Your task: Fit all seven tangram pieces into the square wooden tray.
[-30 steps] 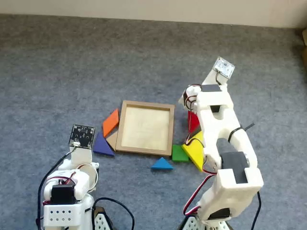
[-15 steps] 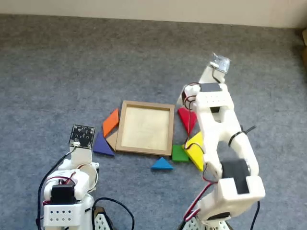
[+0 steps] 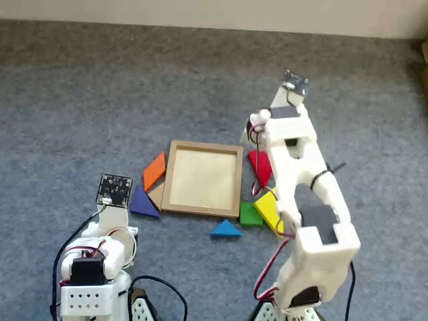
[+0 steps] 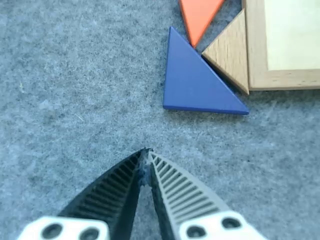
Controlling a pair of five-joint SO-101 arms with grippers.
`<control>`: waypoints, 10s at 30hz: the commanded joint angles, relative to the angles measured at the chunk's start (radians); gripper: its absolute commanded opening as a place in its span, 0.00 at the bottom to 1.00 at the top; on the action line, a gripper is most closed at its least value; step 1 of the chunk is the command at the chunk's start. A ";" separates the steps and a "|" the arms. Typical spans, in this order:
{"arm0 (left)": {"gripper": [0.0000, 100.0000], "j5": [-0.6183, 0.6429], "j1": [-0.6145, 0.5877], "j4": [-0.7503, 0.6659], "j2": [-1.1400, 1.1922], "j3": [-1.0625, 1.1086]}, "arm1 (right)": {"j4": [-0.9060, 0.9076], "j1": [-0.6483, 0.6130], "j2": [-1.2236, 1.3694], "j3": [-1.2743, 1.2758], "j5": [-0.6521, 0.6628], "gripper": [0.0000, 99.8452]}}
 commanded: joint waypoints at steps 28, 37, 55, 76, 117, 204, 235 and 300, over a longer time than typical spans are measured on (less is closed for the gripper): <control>0.00 0.005 0.018 0.006 -0.051 0.019 | 0.460 -0.079 0.478 -0.685 -0.063 0.37; 0.00 0.005 0.018 0.006 -0.051 0.019 | 0.460 -0.079 0.478 -0.684 0.057 0.37; 0.00 0.005 0.018 0.006 -0.051 0.019 | 0.495 -0.077 0.479 -0.682 0.153 0.30; 0.00 0.005 0.018 0.006 -0.051 0.019 | 0.630 -0.036 0.463 -0.816 0.204 0.15; 0.00 0.005 0.018 0.006 -0.051 0.019 | 0.443 -0.019 0.696 -1.095 -0.089 0.39; 0.00 0.005 0.018 0.006 -0.051 0.019 | 0.697 -0.068 0.831 -1.267 -0.107 0.39; 0.00 0.005 0.018 0.006 -0.051 0.019 | 0.700 -0.081 0.820 -1.165 -0.063 0.30; 0.00 0.005 0.018 0.006 -0.051 0.019 | 0.700 -0.104 0.642 -1.153 0.140 0.19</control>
